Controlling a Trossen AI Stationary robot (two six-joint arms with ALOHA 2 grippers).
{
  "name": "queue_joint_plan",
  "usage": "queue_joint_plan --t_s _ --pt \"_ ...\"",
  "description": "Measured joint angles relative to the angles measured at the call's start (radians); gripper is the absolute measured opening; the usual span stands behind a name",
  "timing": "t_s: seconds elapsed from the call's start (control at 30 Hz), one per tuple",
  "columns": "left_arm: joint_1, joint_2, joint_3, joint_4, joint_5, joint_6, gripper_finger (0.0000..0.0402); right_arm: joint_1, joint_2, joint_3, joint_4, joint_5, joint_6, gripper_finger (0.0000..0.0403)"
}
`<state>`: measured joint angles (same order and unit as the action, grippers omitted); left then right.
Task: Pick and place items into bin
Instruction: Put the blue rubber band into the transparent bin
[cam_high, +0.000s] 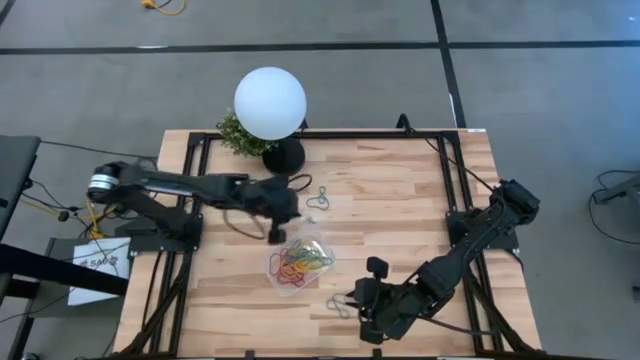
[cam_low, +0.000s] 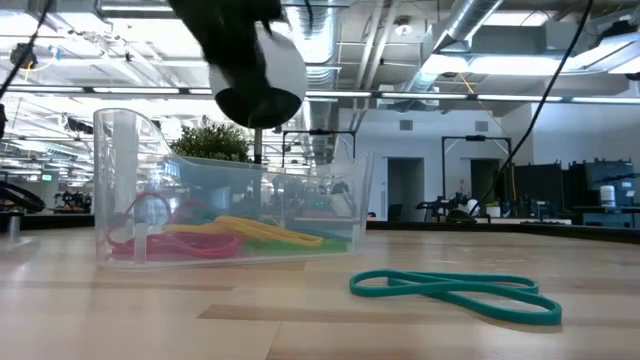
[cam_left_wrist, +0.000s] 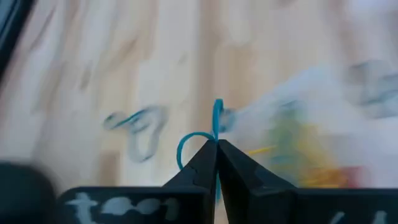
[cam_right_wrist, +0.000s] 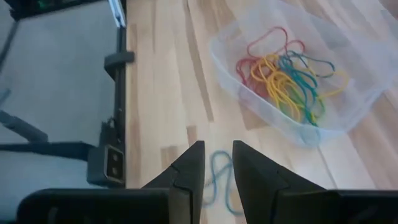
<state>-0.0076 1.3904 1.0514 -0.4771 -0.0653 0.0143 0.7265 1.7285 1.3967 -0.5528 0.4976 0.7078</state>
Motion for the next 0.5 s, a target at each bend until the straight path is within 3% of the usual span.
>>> queue_joint_plan --t_s 0.23,0.5 --pt "-0.135 -0.099 0.009 0.014 0.103 -0.133 0.0000 0.007 -0.003 0.000 -0.071 -0.002 0.001 0.0077" --pt "-0.206 0.059 0.008 0.019 0.031 -0.185 0.0000 0.005 0.001 0.000 -0.067 -0.002 0.052 0.0077"
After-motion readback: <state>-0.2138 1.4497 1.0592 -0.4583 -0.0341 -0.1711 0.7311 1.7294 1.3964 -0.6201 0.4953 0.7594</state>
